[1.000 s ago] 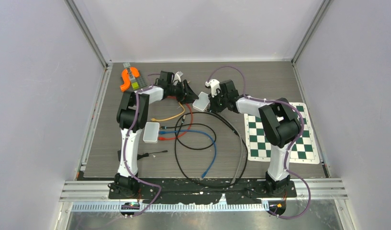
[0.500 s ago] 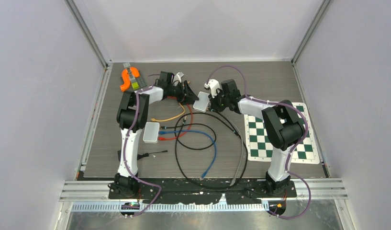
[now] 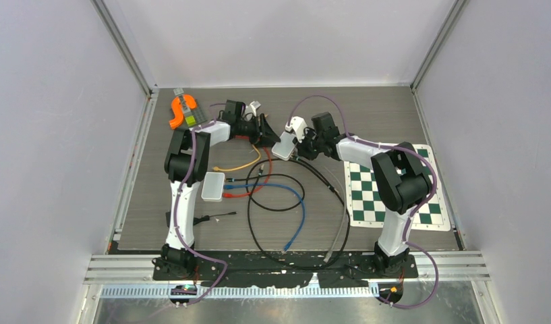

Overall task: Insert the plug into the switch port
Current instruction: Insert the connector into the switch port.

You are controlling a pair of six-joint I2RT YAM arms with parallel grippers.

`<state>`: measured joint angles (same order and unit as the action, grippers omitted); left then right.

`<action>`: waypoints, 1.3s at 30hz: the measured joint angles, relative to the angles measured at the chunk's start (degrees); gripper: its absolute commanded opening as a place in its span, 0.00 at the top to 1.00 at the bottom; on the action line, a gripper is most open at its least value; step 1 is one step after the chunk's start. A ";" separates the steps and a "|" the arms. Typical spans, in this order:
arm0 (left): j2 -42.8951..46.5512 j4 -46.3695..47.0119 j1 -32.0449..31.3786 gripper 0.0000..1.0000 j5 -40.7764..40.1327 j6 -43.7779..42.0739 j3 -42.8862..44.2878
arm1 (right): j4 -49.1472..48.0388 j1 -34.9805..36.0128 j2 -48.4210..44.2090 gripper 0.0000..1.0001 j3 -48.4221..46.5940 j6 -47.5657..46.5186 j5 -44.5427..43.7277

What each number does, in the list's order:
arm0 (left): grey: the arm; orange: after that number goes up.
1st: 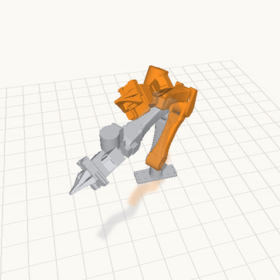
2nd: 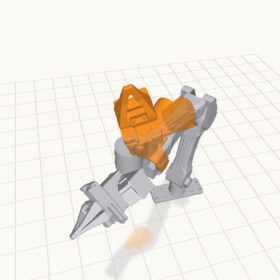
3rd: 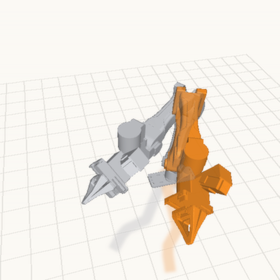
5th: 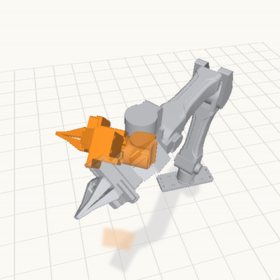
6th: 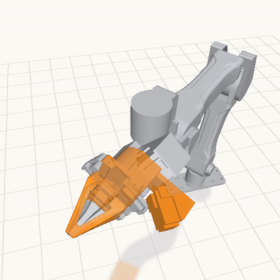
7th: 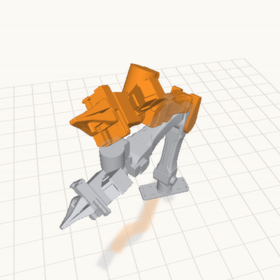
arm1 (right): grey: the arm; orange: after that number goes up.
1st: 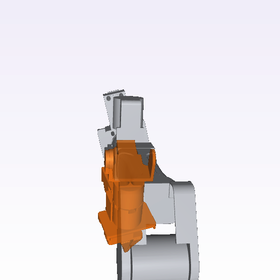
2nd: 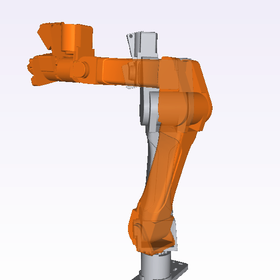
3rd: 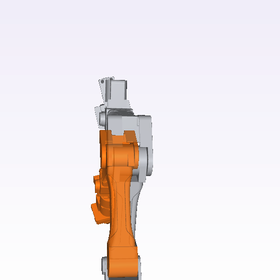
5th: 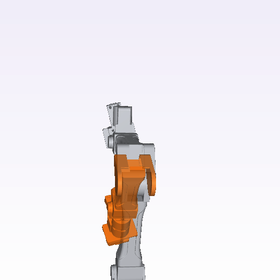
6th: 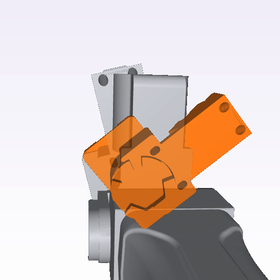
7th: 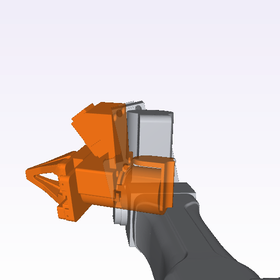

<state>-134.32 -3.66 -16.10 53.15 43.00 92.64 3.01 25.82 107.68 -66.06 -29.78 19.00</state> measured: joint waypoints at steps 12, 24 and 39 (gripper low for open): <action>0.00 0.04 0.02 0.59 0.87 -0.02 0.02 | -2.82 0.33 -1.95 0.95 2.23 -2.03 0.15; 0.02 4.87 0.63 0.59 2.21 2.64 -1.40 | -11.10 0.85 -1.97 0.95 6.38 -3.48 1.79; 0.96 10.64 1.11 0.62 2.19 4.44 -5.29 | -15.93 3.04 -3.19 0.95 9.14 -3.02 -1.11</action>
<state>-133.36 6.98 -14.98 55.33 47.44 87.35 -12.93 28.86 104.49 -56.93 -32.80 17.89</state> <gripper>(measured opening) 0.400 0.171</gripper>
